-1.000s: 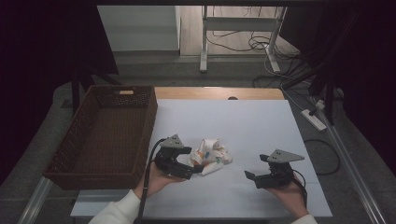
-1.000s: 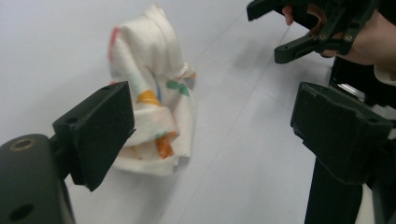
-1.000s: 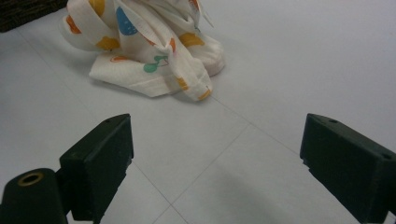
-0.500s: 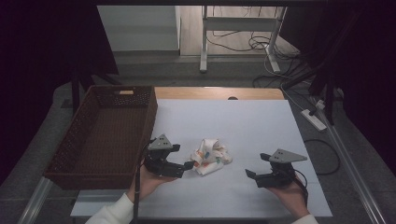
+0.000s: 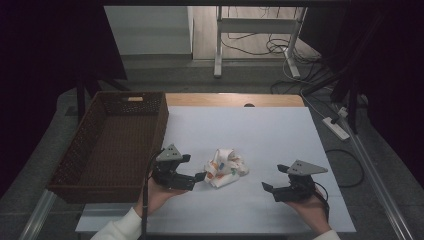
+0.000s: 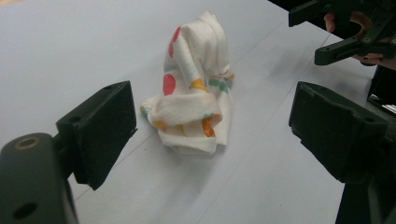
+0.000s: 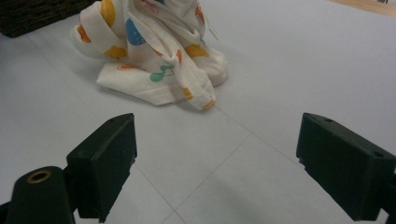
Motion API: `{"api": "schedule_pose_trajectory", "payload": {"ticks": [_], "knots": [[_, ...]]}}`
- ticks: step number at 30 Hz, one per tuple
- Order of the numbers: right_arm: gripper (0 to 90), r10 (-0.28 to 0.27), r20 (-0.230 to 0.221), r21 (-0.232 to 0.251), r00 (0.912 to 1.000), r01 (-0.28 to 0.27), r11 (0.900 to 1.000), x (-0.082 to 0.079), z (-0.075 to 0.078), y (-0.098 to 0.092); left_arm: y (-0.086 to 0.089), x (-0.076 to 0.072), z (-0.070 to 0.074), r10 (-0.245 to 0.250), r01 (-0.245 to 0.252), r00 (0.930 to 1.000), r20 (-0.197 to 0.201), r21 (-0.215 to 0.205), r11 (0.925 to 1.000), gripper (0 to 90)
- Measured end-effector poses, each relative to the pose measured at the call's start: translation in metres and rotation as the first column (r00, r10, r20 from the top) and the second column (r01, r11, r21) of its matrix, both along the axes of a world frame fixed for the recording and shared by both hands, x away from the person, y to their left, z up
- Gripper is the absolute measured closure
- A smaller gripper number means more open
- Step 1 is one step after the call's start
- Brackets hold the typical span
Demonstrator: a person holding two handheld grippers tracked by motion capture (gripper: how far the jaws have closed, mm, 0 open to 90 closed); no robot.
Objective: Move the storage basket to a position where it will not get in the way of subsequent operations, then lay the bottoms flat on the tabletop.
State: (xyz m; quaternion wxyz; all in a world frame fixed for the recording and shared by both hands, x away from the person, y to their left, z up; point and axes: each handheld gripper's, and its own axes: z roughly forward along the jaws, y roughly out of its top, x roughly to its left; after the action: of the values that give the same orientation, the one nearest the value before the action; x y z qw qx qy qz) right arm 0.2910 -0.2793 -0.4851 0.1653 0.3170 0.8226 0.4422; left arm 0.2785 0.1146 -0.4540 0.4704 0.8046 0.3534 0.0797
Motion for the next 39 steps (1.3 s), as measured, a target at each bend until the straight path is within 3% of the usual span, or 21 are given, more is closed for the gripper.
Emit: {"api": "schedule_pose_trajectory", "payload": {"ticks": [18, 39], "knots": [[15.1, 0.048, -0.006, 0.027, 0.9988, -0.048, 0.998, 0.000, 0.003, 0.016, 0.002, 0.003, -0.001, 0.003, -0.003, 1.0000, -0.006, -0.004, 1.0000, 13.8], [15.6, 0.080, -0.011, 0.022, 0.9967, -0.080, 0.997, 0.003, 0.003, 0.034, 0.001, 0.007, -0.009, 0.004, -0.004, 0.9997, -0.025, 0.011, 0.9999, 13.8]]}}
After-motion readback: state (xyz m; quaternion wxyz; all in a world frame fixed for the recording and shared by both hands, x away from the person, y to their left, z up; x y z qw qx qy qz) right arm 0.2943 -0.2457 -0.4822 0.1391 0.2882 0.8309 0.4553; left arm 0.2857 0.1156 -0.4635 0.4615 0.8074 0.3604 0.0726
